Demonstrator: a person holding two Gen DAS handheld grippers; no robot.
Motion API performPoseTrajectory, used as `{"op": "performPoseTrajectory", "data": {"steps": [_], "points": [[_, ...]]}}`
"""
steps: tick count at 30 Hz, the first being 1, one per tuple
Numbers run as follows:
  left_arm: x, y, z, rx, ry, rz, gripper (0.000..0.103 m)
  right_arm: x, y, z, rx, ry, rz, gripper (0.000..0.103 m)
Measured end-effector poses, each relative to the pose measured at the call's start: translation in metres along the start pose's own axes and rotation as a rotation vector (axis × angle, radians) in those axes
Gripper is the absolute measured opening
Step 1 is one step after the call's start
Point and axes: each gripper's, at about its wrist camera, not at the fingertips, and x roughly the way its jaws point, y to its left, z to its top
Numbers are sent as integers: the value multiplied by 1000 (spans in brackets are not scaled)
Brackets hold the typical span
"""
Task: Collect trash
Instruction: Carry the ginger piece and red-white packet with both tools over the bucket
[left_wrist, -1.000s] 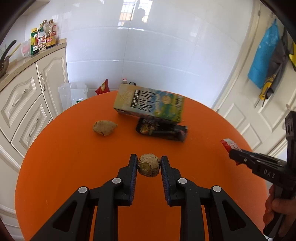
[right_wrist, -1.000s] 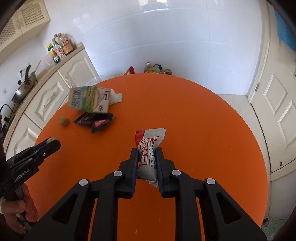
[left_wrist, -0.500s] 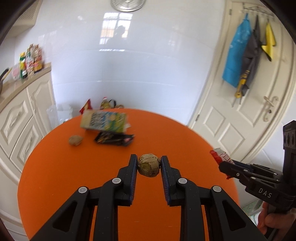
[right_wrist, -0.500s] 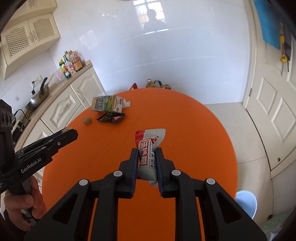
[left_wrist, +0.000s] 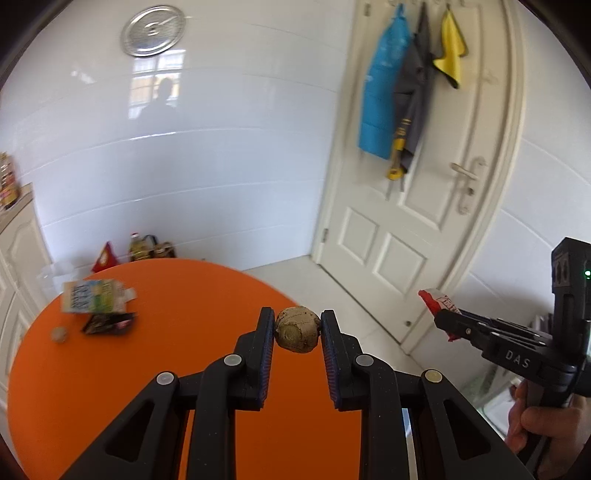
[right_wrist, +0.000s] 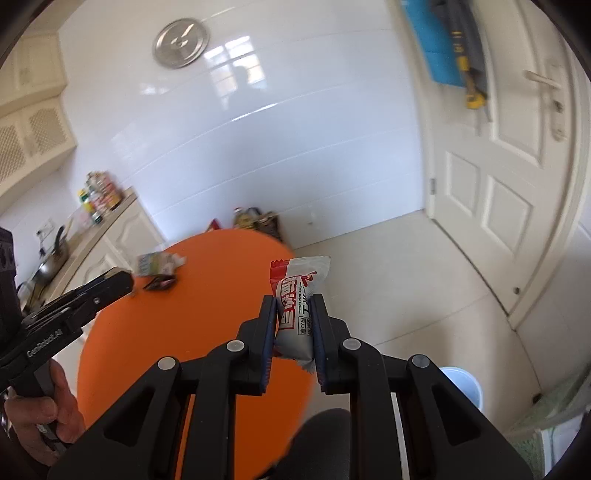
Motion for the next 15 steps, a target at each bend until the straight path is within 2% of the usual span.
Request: {"op": "performPoseTrajectory", "data": {"steps": [2, 3, 5, 8, 15], "points": [[-5, -38, -4, 42, 7, -39, 21, -9, -26, -1, 35, -2, -42, 18], [-23, -62, -13, 63, 14, -63, 21, -15, -42, -2, 60, -5, -64, 18], [-10, -86, -9, 90, 35, -103, 21, -21, -64, -4, 92, -8, -97, 18], [20, -112, -3, 114, 85, -167, 21, -28, -100, -11, 149, -1, -147, 18], [88, -138, 10, 137, 246, -268, 21, -22, -176, -31, 256, 54, -224, 18]]}}
